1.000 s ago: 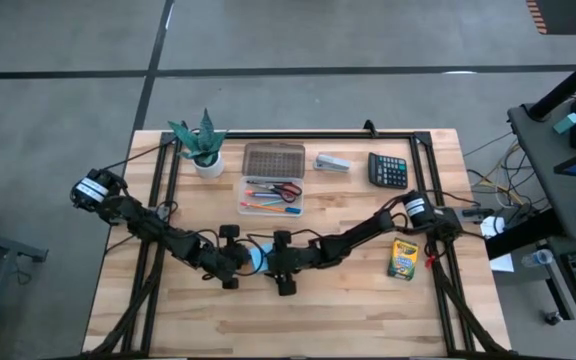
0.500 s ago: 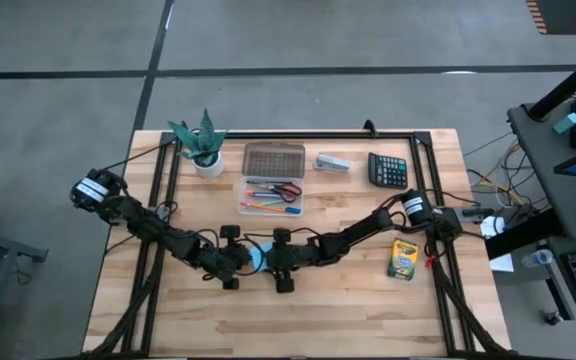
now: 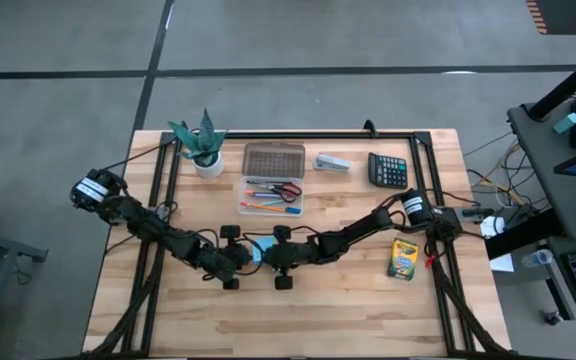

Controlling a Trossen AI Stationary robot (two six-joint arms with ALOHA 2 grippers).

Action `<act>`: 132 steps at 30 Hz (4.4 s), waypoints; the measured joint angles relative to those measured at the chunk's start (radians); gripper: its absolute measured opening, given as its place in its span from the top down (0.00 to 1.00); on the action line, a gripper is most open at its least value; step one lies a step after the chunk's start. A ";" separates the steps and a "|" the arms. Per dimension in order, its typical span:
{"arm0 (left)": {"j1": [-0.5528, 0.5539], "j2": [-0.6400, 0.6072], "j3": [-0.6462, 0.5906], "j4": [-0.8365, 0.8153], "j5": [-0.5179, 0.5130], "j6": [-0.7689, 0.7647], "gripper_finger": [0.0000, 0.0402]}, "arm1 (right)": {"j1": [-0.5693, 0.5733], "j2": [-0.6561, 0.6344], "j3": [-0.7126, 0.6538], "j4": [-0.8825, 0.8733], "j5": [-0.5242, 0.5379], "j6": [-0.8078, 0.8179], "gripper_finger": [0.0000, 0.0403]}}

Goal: Pack school essentials
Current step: Put the blue sticky notes into the supply box

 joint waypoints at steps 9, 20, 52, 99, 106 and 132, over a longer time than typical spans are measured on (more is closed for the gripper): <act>-0.001 -0.005 0.000 -0.002 0.001 0.000 1.00 | 0.003 -0.038 -0.006 -0.028 -0.004 0.016 0.98; -0.001 -0.083 0.000 -0.011 0.005 0.056 1.00 | 0.010 -0.134 -0.019 -0.138 0.051 -0.011 0.98; 0.002 -0.068 -0.063 0.303 -0.208 0.182 1.00 | -0.020 -0.297 -0.053 -0.436 0.126 0.287 0.98; 0.066 0.229 -0.038 0.401 -0.042 0.093 1.00 | -0.072 -0.292 -0.258 -0.092 -0.074 0.770 0.42; 0.065 0.229 -0.040 0.401 -0.045 0.093 1.00 | -0.069 -0.200 -0.247 0.040 -0.097 0.768 0.42; 0.065 0.230 -0.045 0.418 -0.048 0.096 1.00 | -0.071 -0.156 -0.232 0.151 -0.155 0.711 0.79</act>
